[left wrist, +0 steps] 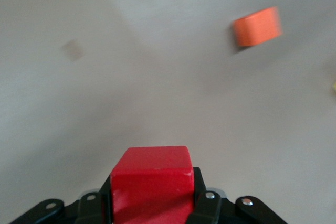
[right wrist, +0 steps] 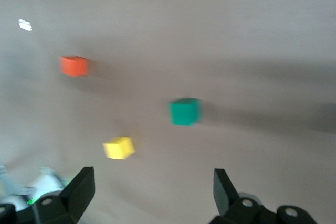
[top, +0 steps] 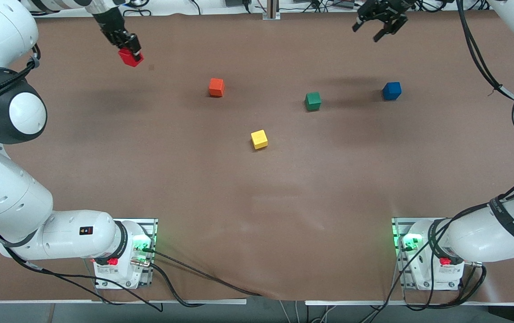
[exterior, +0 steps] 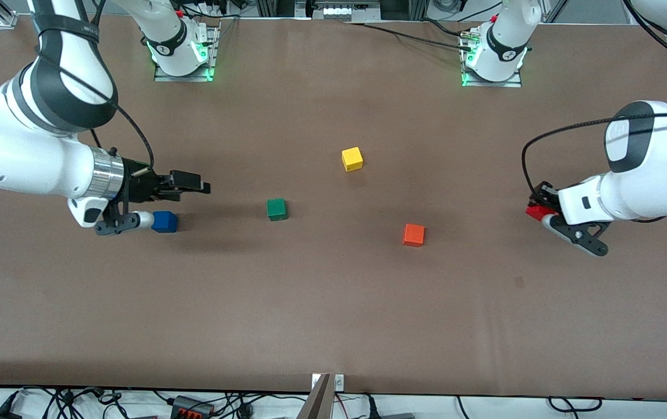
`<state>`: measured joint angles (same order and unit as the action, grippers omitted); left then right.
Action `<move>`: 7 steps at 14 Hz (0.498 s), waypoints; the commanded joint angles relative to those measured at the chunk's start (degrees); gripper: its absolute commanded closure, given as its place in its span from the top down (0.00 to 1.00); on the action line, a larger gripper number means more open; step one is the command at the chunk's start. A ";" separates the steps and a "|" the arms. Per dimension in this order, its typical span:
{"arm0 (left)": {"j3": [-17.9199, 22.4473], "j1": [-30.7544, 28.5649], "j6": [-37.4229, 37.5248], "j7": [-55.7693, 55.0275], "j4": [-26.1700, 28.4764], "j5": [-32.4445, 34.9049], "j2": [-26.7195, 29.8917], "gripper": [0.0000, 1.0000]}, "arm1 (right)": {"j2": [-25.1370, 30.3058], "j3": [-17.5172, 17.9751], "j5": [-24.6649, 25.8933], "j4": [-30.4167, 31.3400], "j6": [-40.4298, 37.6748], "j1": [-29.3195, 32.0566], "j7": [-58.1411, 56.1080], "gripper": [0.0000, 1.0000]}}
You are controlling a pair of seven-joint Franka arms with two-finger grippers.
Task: Pass red block to right arm, stack on blue
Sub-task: 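Carry the red cube toward the right gripper while the right gripper approaches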
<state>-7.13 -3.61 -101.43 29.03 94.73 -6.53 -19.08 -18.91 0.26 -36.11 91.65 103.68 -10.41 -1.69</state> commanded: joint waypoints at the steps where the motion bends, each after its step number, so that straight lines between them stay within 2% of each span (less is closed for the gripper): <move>1: -1.30 -0.43 3.77 7.84 -2.88 -5.50 0.79 0.16 | -2.96 -0.09 -12.53 -1.30 0.74 0.12 -0.77 1.00; 2: -2.79 -1.04 3.87 13.01 -3.50 -8.47 0.88 0.16 | -3.58 -0.09 -16.06 -1.29 0.74 0.13 -0.77 1.00; 4: -2.98 -1.14 4.83 23.73 -3.68 -16.28 0.88 0.16 | -4.72 -0.18 -23.53 -1.29 0.48 0.13 -0.77 1.00; 7: -4.91 -0.96 4.83 35.97 -3.50 -28.15 0.62 0.16 | -7.53 -0.18 -32.07 -1.29 -0.05 0.21 -0.86 1.00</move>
<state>-10.50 -3.84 -97.75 57.83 91.38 -29.08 -18.80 -24.52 0.07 -63.60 91.46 104.44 -10.40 -2.01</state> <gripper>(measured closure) 0.445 0.000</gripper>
